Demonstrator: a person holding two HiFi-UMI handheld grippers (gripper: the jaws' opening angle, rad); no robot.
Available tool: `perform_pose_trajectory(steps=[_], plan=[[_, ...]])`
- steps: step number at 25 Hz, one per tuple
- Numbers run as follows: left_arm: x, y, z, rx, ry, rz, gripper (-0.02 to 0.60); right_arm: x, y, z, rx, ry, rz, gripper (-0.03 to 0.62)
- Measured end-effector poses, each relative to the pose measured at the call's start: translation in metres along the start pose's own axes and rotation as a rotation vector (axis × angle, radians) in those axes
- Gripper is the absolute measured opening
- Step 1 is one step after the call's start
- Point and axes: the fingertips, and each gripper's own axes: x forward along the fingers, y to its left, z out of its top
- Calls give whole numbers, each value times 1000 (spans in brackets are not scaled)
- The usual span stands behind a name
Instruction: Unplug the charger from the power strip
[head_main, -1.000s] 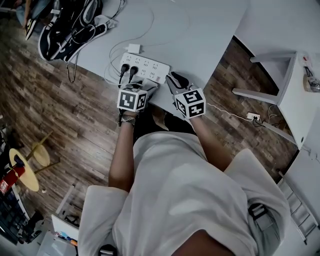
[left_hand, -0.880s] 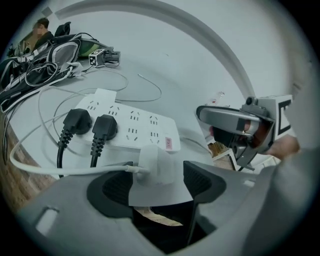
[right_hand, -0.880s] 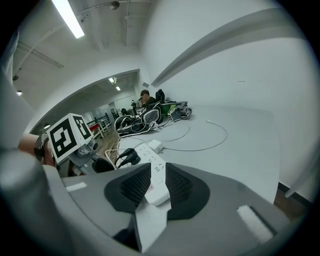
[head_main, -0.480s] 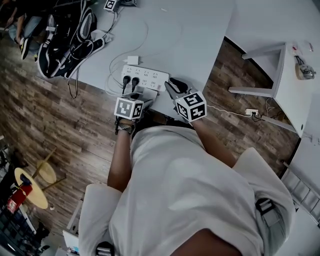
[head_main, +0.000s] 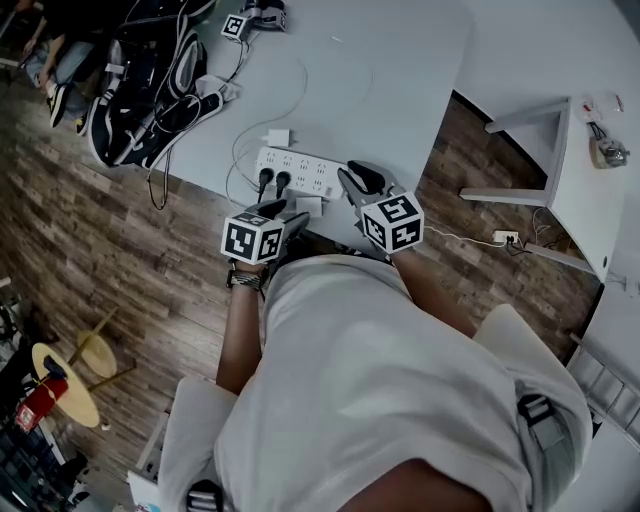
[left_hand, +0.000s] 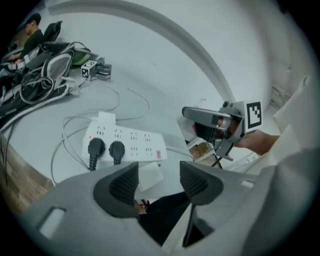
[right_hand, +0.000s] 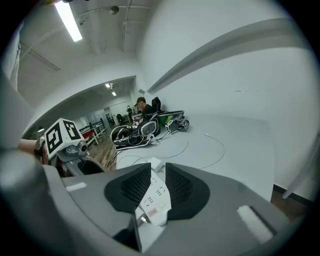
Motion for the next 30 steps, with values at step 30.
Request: perform_pose_trajectory(steps=[30], plan=[[-226,-96,306,703,-892,469,5,-127,31,308,-392,-655,-75,3]])
